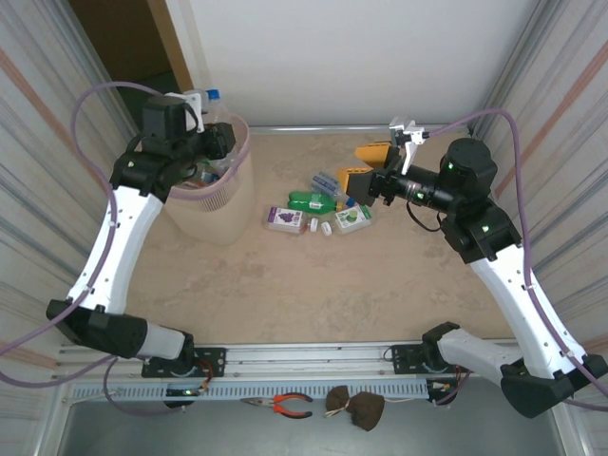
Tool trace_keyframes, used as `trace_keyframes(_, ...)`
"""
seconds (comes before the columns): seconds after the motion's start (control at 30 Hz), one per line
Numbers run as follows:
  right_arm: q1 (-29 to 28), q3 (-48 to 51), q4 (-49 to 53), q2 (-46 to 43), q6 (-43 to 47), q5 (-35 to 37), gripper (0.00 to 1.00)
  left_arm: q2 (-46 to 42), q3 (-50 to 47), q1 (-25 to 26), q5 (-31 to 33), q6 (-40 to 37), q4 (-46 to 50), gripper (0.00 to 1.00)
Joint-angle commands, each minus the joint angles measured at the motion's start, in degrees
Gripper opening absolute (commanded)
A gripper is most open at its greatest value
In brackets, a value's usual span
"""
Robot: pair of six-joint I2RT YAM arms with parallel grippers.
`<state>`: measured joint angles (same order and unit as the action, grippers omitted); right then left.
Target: Put the plastic bottles in the bin
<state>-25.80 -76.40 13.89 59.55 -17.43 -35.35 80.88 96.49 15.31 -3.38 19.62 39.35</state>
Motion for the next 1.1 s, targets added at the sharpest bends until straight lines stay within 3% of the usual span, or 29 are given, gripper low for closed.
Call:
trace_keyframes(0.0, 0.2, -1.9, 1.2, -0.4, 1.3, 1.1, 0.84, 2.6, 5.1, -0.5, 13.4, 5.8, 8.8, 0.27)
trace_keyframes(0.17, 0.3, -2.0, 1.8, -0.5, 1.6, 1.2, 0.84, 7.1, 11.5, -3.4, 17.5, 8.2, 18.8, 0.27)
trace_keyframes(0.37, 0.3, -1.5, 1.8, -0.6, 1.8, 1.2, 0.84, 11.4, 15.3, -7.3, 20.8, 10.2, 27.2, 0.35)
trace_keyframes(0.8, 0.4, -0.2, 1.7, -1.0, 2.0, 1.1, 0.84, 17.5, 16.3, -11.3, 23.7, 10.8, 33.1, 0.42)
trace_keyframes(0.97, 0.6, 0.3, 1.8, -1.6, 2.2, 1.7, 0.84, 17.6, 17.8, -12.1, 22.8, 10.4, 33.2, 0.59)
trace_keyframes(1.07, 0.6, 0.3, 1.7, -1.8, 2.2, 1.7, 0.84, 17.5, 19.7, -12.1, 21.6, 10.0, 33.5, 0.64)
